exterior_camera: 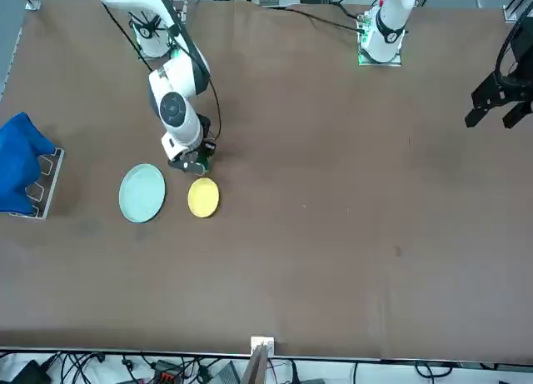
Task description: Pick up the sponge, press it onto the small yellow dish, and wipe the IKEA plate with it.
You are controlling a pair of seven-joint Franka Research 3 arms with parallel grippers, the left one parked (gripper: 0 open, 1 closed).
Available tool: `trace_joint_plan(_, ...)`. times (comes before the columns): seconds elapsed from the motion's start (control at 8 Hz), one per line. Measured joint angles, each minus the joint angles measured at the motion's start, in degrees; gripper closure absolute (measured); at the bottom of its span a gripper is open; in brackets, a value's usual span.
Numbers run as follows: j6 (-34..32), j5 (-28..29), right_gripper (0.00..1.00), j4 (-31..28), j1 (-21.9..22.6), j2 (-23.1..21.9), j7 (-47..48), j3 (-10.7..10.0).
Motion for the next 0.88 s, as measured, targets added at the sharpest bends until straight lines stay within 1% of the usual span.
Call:
trace_joint_plan(0.12,-3.55,0.0,0.81,2.79,0.0,-0.18,0.0,0.0)
trace_joint_plan(0.25,-6.1,0.06,0.81,5.35,-0.06,-0.14,-0.03,0.0)
trace_joint_plan(0.38,-7.69,1.27,0.8,7.18,-0.39,0.04,-0.78,-0.02)
trace_joint_plan(0.62,-9.64,7.42,0.78,10.06,-2.52,1.11,-8.53,-0.14)
trace_joint_plan(0.88,-12.86,10.41,0.79,12.72,-5.32,2.51,-14.99,-0.29)
